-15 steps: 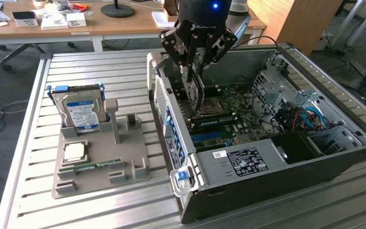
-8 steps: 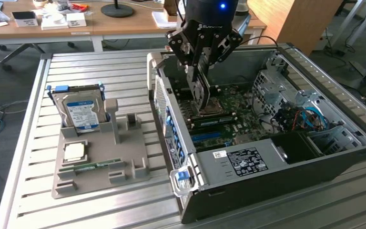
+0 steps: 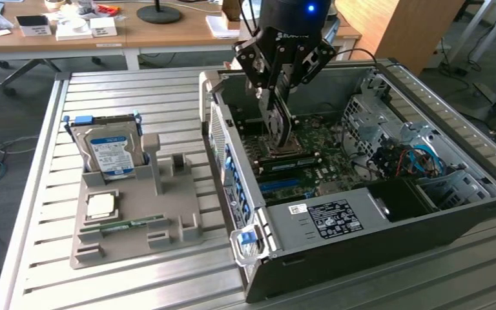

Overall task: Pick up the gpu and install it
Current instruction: 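Pick up the gpu and move the gpu toward the slot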

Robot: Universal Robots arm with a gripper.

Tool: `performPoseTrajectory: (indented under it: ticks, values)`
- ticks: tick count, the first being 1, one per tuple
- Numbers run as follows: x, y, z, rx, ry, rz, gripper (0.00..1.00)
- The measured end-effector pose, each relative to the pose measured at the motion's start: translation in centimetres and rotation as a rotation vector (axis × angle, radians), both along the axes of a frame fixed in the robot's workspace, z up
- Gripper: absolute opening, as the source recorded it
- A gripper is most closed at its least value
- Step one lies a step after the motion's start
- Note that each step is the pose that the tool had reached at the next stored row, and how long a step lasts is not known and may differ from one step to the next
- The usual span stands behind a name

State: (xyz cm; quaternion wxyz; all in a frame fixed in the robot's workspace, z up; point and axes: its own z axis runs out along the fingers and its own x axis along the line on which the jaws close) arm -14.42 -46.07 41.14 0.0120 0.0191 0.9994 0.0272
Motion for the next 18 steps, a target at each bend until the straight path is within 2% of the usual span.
performPoseTrajectory:
  ticks: [18]
  values:
    - [0.60,0.00,0.00,-0.0001,0.0001,0.000,0.27]
